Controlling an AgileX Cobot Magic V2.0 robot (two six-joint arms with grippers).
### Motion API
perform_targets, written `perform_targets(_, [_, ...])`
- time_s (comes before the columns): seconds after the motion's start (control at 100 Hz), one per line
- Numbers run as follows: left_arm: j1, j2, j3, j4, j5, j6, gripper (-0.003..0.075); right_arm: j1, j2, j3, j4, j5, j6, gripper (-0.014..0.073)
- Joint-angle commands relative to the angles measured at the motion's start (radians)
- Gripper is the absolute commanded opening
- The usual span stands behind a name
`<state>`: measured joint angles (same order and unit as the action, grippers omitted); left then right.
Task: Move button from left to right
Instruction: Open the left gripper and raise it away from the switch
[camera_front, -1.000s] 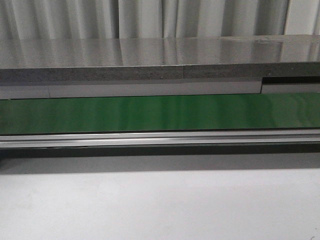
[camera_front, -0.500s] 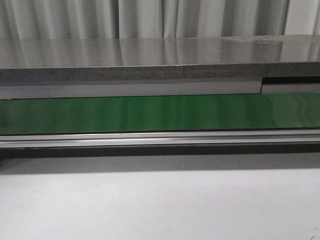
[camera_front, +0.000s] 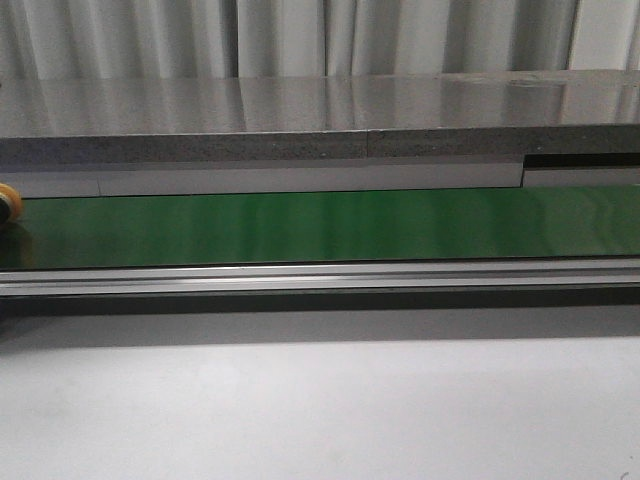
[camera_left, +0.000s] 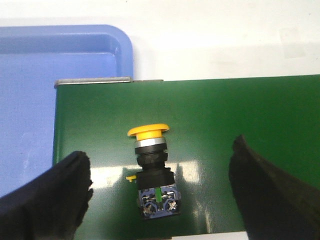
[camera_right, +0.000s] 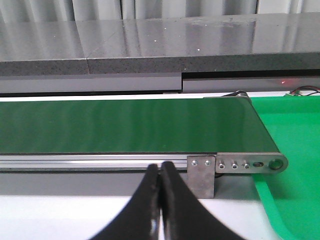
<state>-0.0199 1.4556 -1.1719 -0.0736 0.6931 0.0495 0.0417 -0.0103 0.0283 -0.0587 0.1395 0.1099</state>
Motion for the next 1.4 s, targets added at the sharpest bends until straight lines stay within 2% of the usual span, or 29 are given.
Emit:
perform_targets(0.0, [-0.024, -0.097, 0.006, -0.013, -0.094, 0.001, 0.0547, 0.003, -0.021, -0.016, -0.004, -0.087, -0.003, -0.0068])
perform_targets(0.3, [-0.051, -0.388, 0.211, -0.013, -0.312, 0.001, 0.0547, 0.003, -0.021, -0.016, -0.004, -0.087, -0.003, -0.0068])
perform_targets(0.87, [-0.051, -0.958, 0.702, -0.013, -0.571, 0.001, 0.0547, 0.003, -0.021, -0.016, -0.004, -0.087, -0.003, -0.0068])
perform_targets(1.08, [-0.051, -1.049, 0.809, -0.013, -0.595, 0.001, 0.0547, 0.003, -0.021, -0.016, -0.004, -0.087, -0.003, -0.0068])
perform_targets(1.39, [-0.051, -1.057, 0.811, -0.013, -0.609, 0.001, 0.0545, 0.003, -0.021, -0.016, -0.004, -0.087, -0.003, -0.0068])
